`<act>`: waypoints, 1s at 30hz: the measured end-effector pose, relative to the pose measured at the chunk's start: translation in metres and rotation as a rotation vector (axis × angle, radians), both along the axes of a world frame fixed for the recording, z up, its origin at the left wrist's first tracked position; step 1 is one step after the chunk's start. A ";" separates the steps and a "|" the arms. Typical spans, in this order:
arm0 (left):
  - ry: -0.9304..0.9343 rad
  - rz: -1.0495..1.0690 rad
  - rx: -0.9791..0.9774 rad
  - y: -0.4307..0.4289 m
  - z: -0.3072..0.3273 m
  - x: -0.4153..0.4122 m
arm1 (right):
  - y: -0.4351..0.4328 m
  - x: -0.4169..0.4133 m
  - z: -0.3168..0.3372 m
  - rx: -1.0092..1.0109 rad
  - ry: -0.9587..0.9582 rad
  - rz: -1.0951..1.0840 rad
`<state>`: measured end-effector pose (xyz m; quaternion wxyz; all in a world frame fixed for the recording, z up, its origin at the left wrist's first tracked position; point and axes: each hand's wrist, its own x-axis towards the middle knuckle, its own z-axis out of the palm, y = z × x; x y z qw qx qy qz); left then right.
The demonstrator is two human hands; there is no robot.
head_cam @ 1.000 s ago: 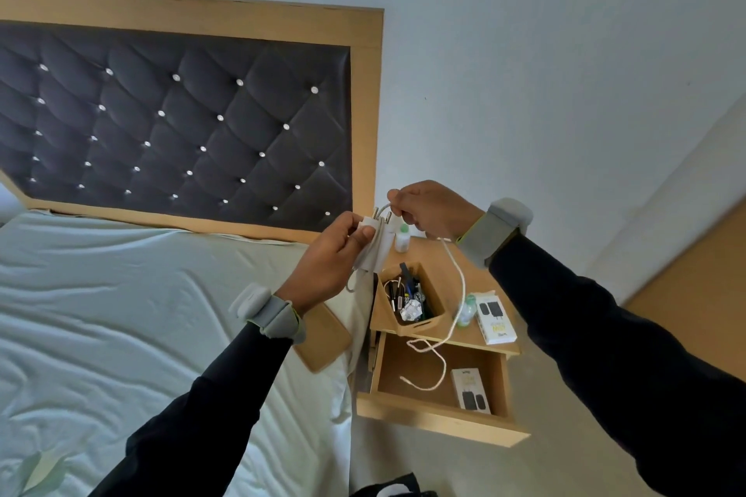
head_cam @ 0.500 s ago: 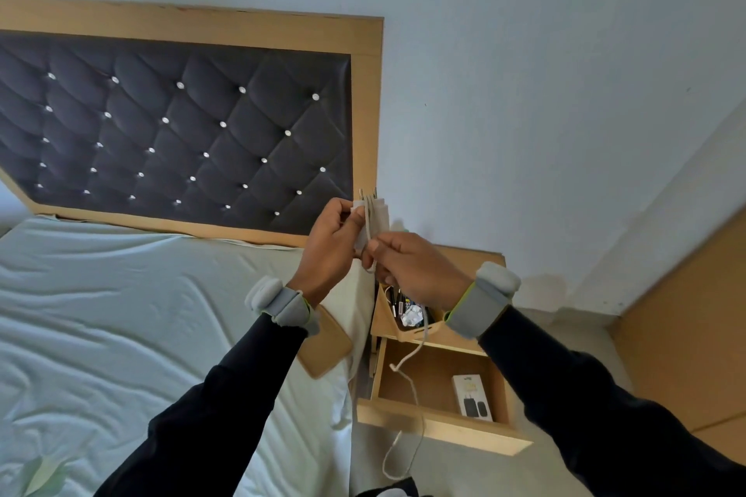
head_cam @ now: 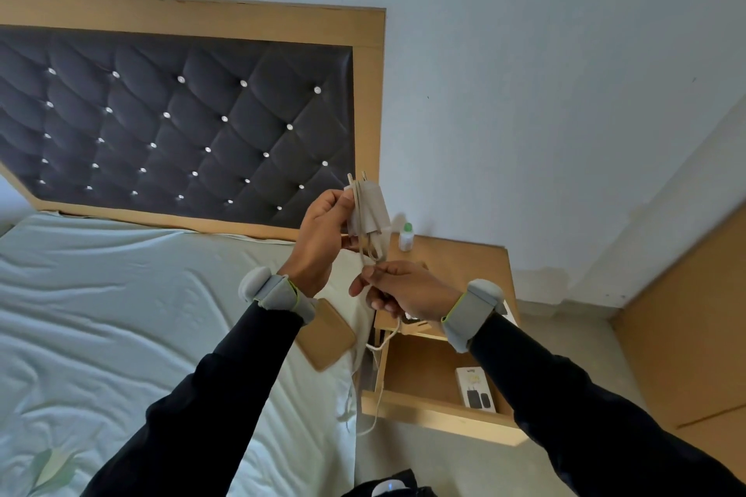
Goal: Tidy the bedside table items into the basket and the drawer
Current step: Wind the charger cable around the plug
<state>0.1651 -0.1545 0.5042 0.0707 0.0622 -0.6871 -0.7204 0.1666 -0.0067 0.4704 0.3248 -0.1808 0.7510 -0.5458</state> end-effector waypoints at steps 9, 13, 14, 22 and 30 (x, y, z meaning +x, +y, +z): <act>-0.006 -0.096 -0.068 -0.003 -0.004 0.006 | -0.007 -0.015 -0.013 -0.036 0.175 -0.194; 0.017 -0.126 -0.196 -0.005 -0.005 0.005 | 0.001 -0.033 -0.006 0.090 0.326 -0.221; 0.031 -0.132 -0.226 -0.006 -0.004 0.003 | 0.002 -0.037 -0.002 0.104 0.340 -0.224; 0.039 -0.171 -0.383 -0.011 -0.010 -0.003 | 0.006 -0.061 0.042 0.156 0.220 -0.270; 0.045 -0.203 -0.580 -0.018 -0.027 -0.006 | 0.003 -0.062 0.077 0.153 0.175 -0.334</act>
